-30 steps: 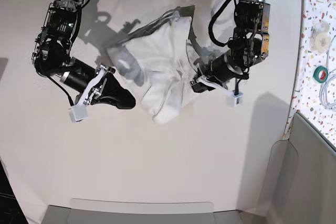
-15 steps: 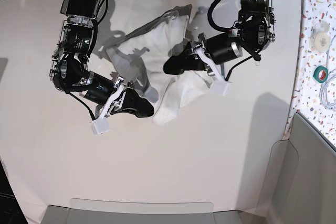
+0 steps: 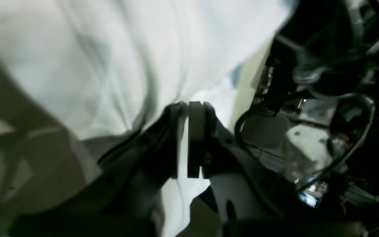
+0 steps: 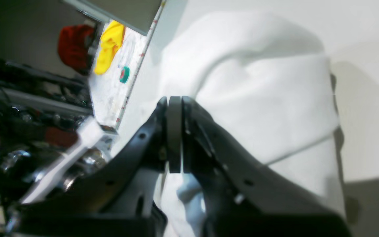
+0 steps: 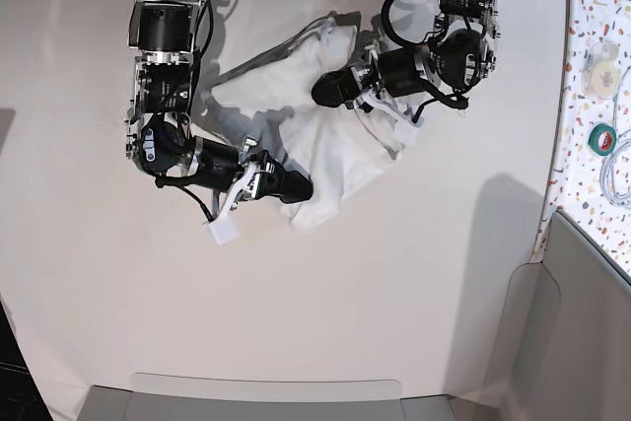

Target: Layout the t-shirt on the table in an organized manner, then fold the t-shirt properly

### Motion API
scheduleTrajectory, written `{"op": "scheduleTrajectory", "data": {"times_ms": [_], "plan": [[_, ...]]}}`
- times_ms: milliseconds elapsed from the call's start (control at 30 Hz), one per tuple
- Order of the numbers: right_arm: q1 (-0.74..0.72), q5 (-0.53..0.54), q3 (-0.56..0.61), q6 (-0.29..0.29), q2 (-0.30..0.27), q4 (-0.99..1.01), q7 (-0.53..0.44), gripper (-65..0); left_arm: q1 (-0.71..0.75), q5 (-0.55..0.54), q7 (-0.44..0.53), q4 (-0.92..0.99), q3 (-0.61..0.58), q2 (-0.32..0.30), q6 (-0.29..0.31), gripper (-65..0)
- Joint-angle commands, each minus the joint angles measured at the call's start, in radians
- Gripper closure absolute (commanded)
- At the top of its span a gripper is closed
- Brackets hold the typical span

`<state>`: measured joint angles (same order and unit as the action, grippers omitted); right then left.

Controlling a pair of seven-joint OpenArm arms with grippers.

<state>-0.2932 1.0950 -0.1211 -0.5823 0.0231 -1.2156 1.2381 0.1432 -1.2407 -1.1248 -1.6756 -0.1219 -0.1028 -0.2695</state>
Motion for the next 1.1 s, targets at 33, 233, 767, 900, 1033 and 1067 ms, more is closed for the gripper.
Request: {"op": "scheduleTrajectory", "data": {"times_ms": [33, 233, 767, 900, 1033, 1067], "plan": [[-0.039, -0.032, 0.002, -0.006, 0.005, 0.046, -0.045, 0.0, -0.006, -0.011, -0.011, 0.025, 0.0, -0.021, -0.015, -3.1], [-0.096, -0.18, 0.001, -0.003, 0.005, 0.23, -0.209, 0.0, 0.003, -0.011, -0.002, 0.081, 0.0, -0.064, -0.015, -3.1], [-0.196, -0.315, 0.001, 0.002, 0.028, 0.349, -0.344, 0.0, 0.062, 0.083, 0.021, -0.084, 0.009, -0.071, -0.012, -3.0], [-0.192, -0.316, 0.002, 0.002, 0.024, 0.199, -0.294, 0.0, 0.057, 0.083, 0.021, -0.226, 0.009, -0.071, -0.015, -3.0], [-0.189, -0.318, 0.002, 0.002, 0.022, 0.072, -0.255, 0.0, 0.016, 0.083, 0.021, -0.295, 0.011, -0.071, -0.015, -3.0], [-0.182, -0.318, 0.002, 0.002, 0.022, 0.032, -0.243, 0.0, 0.006, 0.083, 0.021, -0.309, 0.011, -0.071, -0.015, -3.0]]}}
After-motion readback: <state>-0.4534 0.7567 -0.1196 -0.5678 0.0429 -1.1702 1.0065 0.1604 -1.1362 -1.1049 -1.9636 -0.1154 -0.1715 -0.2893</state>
